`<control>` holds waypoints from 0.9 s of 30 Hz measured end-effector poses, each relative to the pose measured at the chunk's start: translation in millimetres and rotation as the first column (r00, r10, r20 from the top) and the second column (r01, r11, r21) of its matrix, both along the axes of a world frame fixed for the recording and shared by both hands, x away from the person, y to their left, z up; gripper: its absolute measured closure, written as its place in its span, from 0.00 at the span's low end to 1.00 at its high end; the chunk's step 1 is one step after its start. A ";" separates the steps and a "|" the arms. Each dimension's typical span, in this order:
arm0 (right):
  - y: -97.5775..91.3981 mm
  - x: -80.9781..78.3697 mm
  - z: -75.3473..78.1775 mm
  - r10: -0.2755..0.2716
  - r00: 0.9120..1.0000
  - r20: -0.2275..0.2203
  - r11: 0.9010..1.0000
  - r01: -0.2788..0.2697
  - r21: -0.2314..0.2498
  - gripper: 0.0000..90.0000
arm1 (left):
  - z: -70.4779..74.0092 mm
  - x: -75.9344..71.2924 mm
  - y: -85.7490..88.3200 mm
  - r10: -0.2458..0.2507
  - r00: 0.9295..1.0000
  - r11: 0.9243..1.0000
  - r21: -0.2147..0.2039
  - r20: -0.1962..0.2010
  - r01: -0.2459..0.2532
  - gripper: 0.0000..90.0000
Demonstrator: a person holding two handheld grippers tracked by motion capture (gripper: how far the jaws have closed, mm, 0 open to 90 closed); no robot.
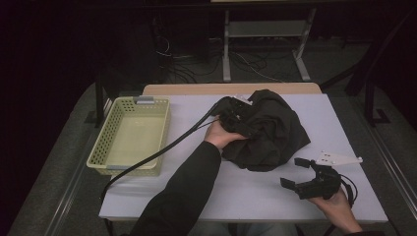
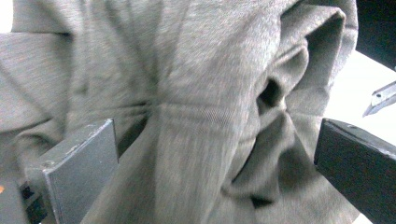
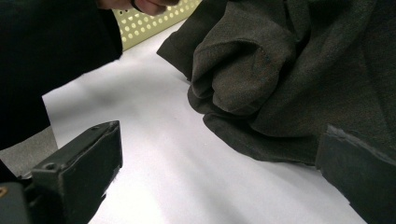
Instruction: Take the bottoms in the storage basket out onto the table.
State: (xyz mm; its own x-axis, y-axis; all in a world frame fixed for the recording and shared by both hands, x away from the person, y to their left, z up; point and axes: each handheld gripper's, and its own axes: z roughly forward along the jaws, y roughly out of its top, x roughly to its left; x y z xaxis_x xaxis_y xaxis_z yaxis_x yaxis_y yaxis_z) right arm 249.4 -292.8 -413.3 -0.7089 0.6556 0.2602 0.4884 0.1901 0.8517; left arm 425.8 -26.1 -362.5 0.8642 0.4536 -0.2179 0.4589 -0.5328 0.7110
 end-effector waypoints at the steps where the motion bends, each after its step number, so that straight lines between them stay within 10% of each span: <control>1: 0.1 0.0 0.0 0.000 1.000 -0.001 1.000 0.000 0.000 0.00 | 1.4 -1.4 4.4 0.002 1.000 1.000 -0.004 -0.005 -0.002 0.00; 27: 1.2 1.9 -1.7 -0.004 1.000 -0.004 1.000 0.003 -0.009 0.00 | 15.9 -36.4 63.5 0.006 1.000 0.998 -0.068 0.027 -0.005 0.00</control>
